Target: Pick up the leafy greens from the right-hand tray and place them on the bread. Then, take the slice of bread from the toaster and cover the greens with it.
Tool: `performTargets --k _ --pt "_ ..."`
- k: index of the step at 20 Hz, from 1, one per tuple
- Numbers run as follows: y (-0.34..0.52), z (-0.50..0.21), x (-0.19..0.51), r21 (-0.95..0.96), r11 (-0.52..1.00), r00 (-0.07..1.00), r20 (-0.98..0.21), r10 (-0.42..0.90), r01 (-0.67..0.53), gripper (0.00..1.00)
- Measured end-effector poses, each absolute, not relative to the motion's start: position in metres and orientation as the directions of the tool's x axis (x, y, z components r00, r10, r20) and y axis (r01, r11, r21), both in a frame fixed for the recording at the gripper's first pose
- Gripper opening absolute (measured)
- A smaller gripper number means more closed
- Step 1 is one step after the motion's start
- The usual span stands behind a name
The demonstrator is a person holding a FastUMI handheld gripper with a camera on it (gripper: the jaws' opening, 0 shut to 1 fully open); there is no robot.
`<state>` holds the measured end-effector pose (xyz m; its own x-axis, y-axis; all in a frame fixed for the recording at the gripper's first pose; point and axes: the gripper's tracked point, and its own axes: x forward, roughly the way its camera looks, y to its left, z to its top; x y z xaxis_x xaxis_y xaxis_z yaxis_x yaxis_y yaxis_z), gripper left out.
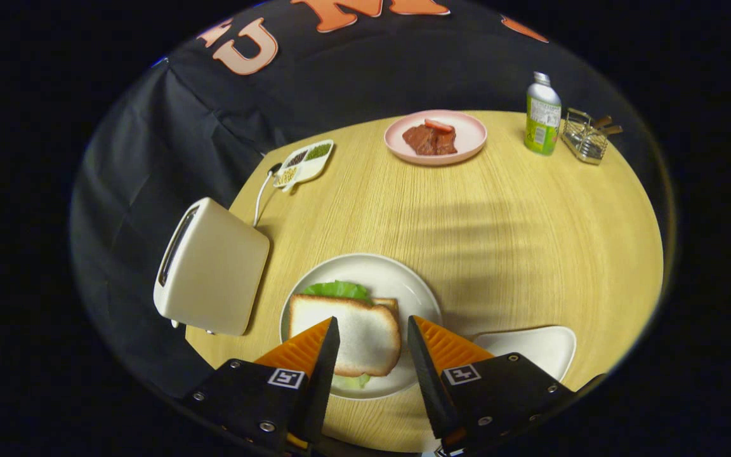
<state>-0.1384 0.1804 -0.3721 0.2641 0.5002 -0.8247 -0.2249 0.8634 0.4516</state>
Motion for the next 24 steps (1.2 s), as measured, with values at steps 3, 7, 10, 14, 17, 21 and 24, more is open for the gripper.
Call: performTargets --k 3,7,10,14,17,21,24 --pt "0.165 -0.323 -0.100 0.405 0.878 0.428 -0.767 0.478 -0.254 0.68" --pt "0.149 -0.241 -0.055 0.361 0.885 0.613 -0.640 0.464 -0.293 0.82" --pt "0.131 -0.176 -0.025 0.316 0.897 0.726 -0.530 0.437 -0.309 0.83" --pt "0.109 -0.102 0.002 0.230 0.924 0.840 -0.391 0.376 -0.307 0.85" --pt "0.094 -0.058 0.015 0.160 0.944 0.896 -0.301 0.326 -0.290 0.86" --pt "0.088 -0.009 0.018 0.119 0.956 0.940 -0.182 0.287 -0.269 0.88" --pt "0.081 0.013 0.017 0.088 0.967 0.961 -0.121 0.250 -0.241 0.91"
